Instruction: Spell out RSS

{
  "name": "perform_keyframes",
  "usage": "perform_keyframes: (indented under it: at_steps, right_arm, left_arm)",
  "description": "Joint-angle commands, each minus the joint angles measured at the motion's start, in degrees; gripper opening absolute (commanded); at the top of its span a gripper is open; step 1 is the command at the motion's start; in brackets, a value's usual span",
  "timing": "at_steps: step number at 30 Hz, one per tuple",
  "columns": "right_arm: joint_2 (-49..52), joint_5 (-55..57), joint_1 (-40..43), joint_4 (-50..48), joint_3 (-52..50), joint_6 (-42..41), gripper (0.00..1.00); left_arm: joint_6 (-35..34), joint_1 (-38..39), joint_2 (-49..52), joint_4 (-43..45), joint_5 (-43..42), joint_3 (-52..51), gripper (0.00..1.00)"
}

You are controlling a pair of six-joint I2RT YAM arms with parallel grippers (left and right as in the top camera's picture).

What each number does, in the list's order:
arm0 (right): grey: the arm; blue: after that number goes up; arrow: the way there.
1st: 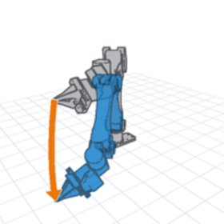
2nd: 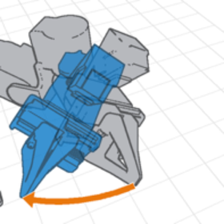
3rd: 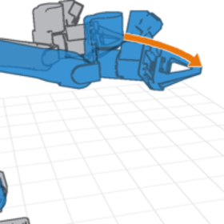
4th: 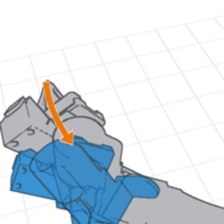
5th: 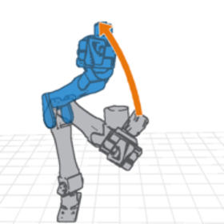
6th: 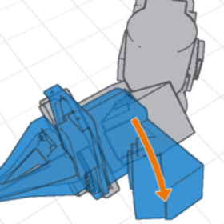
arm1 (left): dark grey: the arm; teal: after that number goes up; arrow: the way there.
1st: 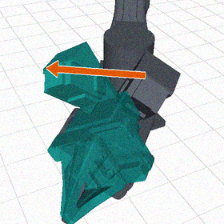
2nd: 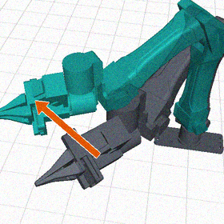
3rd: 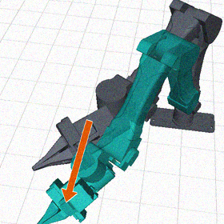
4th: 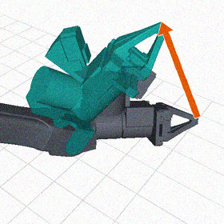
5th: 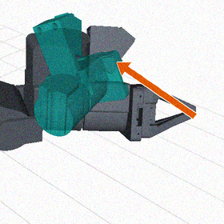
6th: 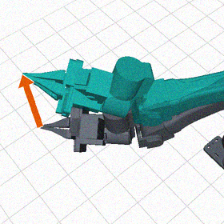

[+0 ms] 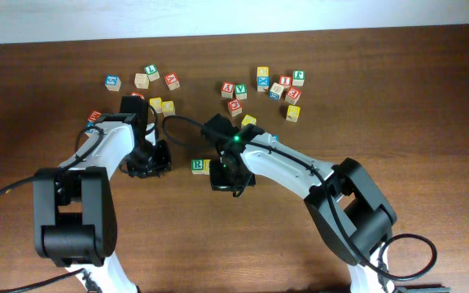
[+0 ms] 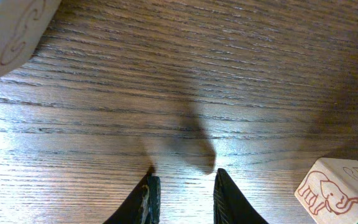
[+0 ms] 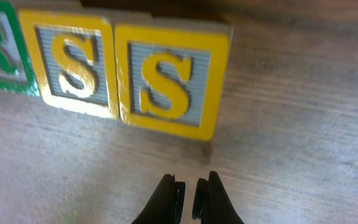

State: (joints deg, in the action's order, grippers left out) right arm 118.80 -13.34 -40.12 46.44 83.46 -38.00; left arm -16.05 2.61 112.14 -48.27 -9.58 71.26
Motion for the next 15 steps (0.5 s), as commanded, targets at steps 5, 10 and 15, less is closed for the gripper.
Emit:
perform_keyframes:
  at_steps: [5, 10, 15]
  right_arm:
    - [0.63, 2.71, 0.00, -3.04, 1.09, -1.31, 0.04]
    - [0.63, 3.98, 0.00, -3.89, 1.09, -1.31, 0.04]
    - [0.63, 3.96, 0.00, -4.57, 1.09, -1.33, 0.04]
  left_arm:
    - [0.26, -0.28, 0.57, -0.28, 2.14, 0.09, 0.25]
    - [0.26, -0.28, 0.57, -0.28, 2.14, 0.09, 0.26]
    - [0.26, -0.28, 0.57, -0.26, 2.14, 0.09, 0.27]
